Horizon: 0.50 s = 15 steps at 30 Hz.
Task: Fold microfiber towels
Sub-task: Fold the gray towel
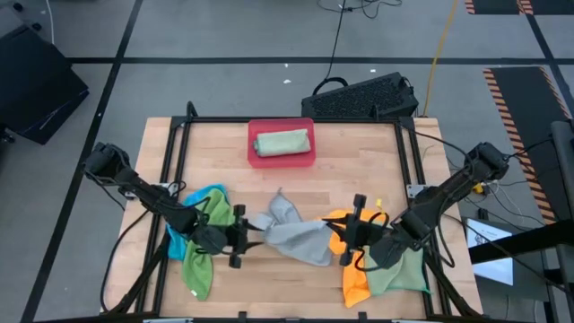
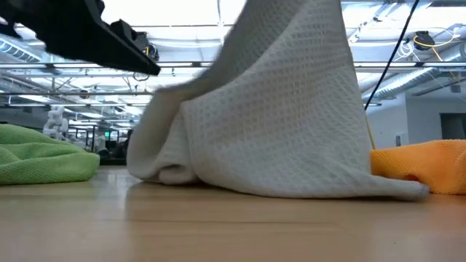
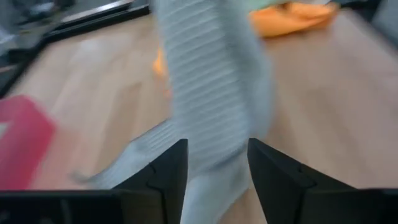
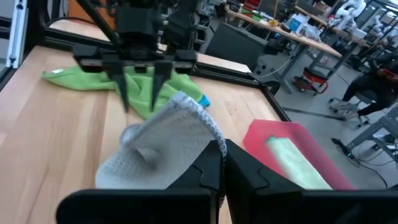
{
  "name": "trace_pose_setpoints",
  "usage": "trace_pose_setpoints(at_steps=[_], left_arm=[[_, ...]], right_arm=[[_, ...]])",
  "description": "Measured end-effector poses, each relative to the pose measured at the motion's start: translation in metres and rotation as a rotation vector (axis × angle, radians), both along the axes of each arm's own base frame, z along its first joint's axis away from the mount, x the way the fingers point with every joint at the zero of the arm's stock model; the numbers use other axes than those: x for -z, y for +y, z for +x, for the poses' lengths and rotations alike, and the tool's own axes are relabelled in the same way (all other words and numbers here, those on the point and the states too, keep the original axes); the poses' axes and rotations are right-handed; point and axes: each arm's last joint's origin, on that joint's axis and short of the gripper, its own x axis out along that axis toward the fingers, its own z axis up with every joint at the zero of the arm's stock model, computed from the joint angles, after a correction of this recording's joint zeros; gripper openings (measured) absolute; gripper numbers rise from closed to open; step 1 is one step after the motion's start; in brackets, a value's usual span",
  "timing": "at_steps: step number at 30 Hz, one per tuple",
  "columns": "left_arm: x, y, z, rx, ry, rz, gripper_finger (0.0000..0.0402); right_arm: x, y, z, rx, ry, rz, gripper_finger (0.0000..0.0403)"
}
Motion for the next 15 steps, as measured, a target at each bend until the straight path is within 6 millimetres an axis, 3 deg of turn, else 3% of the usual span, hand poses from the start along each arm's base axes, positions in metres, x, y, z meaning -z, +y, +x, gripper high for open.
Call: trace_pose_setpoints(at_steps=[8, 15], left_arm=[[0.028, 0.013, -0.011, -0.082, 0.097, -0.143, 0.0170], [0.051, -0.003, -0.013, -0.031, 0.027, -0.216, 0.0170]], right_arm=[[0.002, 0.001, 0.001, 0.002, 0.003, 0.002, 0.0004], [0.002, -0.005, 0.005, 0.026, 0.002, 0.002, 0.0004]])
